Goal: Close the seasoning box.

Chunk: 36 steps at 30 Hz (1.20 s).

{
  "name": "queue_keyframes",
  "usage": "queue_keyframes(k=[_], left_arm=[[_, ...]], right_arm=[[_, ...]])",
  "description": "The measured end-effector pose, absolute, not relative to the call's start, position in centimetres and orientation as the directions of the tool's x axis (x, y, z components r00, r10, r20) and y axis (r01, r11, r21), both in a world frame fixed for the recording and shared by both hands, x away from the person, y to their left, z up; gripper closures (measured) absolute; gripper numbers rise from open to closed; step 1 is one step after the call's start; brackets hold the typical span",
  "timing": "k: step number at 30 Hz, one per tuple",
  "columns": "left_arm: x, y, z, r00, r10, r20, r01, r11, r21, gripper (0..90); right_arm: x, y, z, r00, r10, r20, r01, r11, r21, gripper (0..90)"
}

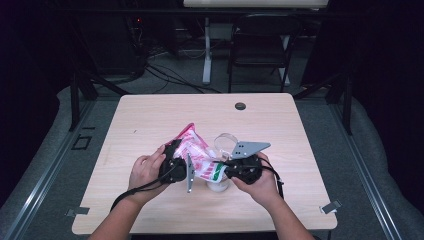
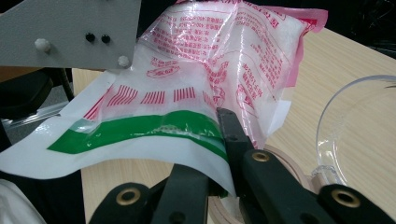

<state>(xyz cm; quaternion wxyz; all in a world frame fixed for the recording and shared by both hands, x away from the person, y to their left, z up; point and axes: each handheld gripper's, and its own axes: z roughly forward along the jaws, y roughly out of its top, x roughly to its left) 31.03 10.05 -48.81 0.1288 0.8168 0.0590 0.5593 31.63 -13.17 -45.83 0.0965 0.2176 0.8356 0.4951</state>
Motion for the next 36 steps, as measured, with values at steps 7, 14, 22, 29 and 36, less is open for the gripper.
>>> queue_keyframes(k=[7,14,22,29,36], left_arm=[[31.01,9.93,-48.80,0.362,0.217,0.906,-0.059,-0.965,0.255,60.1],[31.01,9.77,-48.59,0.352,0.186,0.917,-0.066,-0.973,0.222,60.1],[31.00,9.74,-48.29,0.351,0.152,0.924,-0.074,-0.979,0.189,60.2],[30.96,9.77,-48.10,0.351,0.129,0.928,-0.085,-0.982,0.169,60.2],[30.91,9.72,-47.86,0.333,0.111,0.936,-0.093,-0.984,0.150,60.2]], right_arm=[[31.64,-13.19,-45.83,-0.883,0.466,0.053,0.271,0.414,0.869,90.0],[31.68,-13.25,-45.85,-0.884,0.466,0.045,0.267,0.423,0.866,90.0],[31.69,-13.25,-45.88,-0.885,0.464,0.045,0.267,0.426,0.864,90.0],[31.66,-13.22,-45.88,-0.886,0.461,0.044,0.265,0.427,0.865,90.0],[31.64,-13.24,-45.87,-0.886,0.461,0.044,0.264,0.423,0.867,90.0]])
